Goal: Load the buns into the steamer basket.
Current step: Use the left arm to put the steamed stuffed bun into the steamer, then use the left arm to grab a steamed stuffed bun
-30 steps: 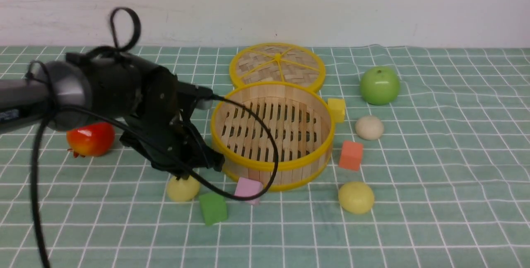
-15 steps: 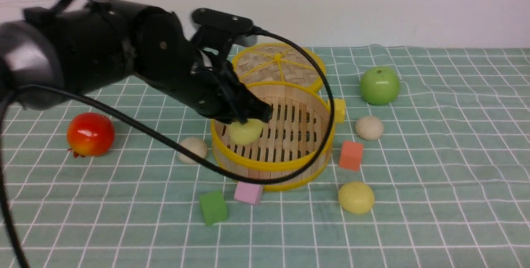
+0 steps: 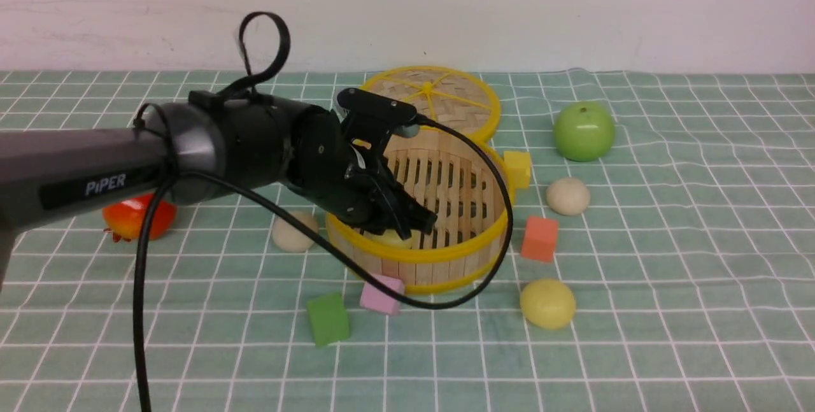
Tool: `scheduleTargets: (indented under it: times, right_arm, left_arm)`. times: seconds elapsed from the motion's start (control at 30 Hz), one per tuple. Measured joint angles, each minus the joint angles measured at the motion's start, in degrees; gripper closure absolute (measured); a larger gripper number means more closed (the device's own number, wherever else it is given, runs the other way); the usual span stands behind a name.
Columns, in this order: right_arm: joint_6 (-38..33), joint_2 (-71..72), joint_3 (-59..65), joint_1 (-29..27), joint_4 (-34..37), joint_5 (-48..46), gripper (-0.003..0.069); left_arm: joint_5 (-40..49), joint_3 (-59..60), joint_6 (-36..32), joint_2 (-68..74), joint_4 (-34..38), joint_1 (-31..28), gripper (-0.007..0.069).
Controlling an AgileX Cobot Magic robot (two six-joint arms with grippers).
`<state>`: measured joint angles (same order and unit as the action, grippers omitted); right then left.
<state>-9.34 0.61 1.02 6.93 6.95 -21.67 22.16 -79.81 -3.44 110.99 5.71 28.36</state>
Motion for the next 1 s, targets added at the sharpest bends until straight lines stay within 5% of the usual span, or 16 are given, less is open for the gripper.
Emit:
scheduleTargets:
  times: [0.17, 0.33, 0.47, 0.67, 1.0]
  right_arm:
    - [0.0, 0.0, 0.0, 0.0, 0.0, 0.0, 0.0419]
    - [0.0, 0.0, 0.0, 0.0, 0.0, 0.0, 0.0419]
    - [0.0, 0.0, 0.0, 0.0, 0.0, 0.0, 0.0419]
    - [0.0, 0.0, 0.0, 0.0, 0.0, 0.0, 0.0419]
    - [0.0, 0.0, 0.0, 0.0, 0.0, 0.0, 0.0419]
  left_arm:
    - [1.2, 0.0, 0.0, -2.0, 4.8, 0.0, 0.0305]
    - [6.6, -0.1, 1.2, -9.6, 6.6, -1.0, 0.0200]
    - [9.6, -0.2, 3.4, -13.0, 7.2, -5.2, 0.0247]
    - [14.6, -0.3, 4.1, -8.0, 7.4, -14.1, 0.0431]
    - [8.0, -0.3, -1.4, -0.3, 7.0, -14.0, 0.0372]
